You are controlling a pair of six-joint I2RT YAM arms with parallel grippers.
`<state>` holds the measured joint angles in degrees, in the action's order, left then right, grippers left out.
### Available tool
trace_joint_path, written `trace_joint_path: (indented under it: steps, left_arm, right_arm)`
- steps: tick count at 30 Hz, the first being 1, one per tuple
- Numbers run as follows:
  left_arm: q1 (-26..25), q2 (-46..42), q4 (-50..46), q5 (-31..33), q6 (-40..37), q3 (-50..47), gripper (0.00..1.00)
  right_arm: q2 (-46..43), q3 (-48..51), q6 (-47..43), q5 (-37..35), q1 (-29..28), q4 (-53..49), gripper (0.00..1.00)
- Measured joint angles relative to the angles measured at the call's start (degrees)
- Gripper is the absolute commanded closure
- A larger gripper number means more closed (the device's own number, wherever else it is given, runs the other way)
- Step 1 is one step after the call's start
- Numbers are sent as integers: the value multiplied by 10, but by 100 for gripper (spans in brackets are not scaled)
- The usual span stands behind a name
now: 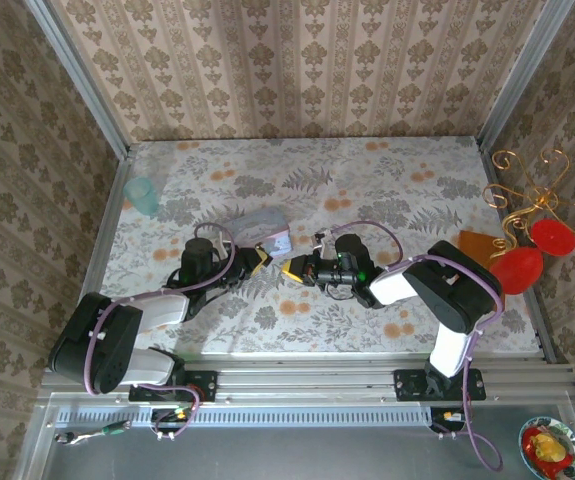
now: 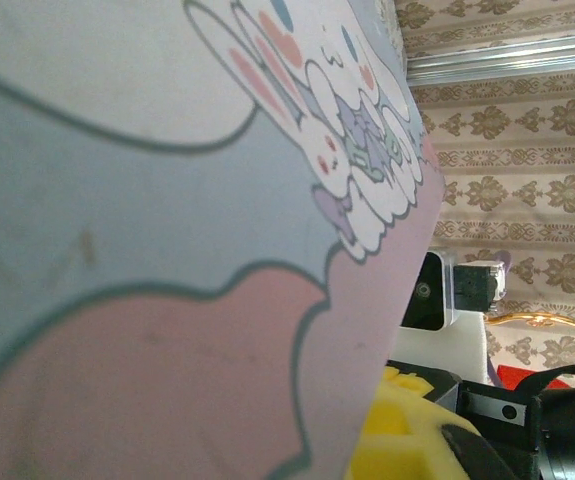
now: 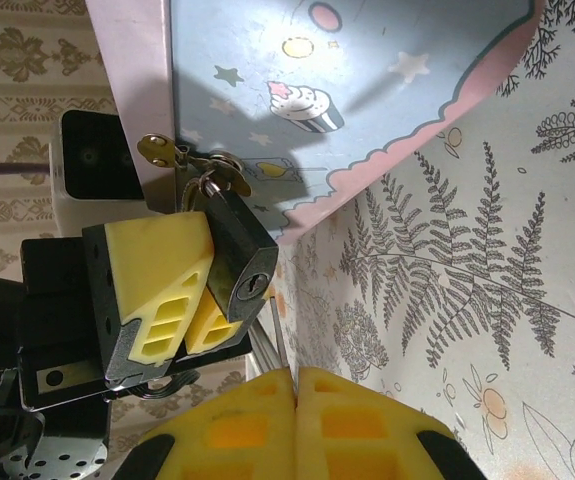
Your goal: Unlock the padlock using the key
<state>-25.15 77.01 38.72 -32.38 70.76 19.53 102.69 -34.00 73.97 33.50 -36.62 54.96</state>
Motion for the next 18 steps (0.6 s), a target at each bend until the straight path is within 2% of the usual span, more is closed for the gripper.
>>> trace_joint_path:
  steps: [18]
  left_arm:
    - [-3, 7, 4, -5, 4, 5, 100]
  right_arm:
    - [9, 0, 2, 0, 0, 26, 100]
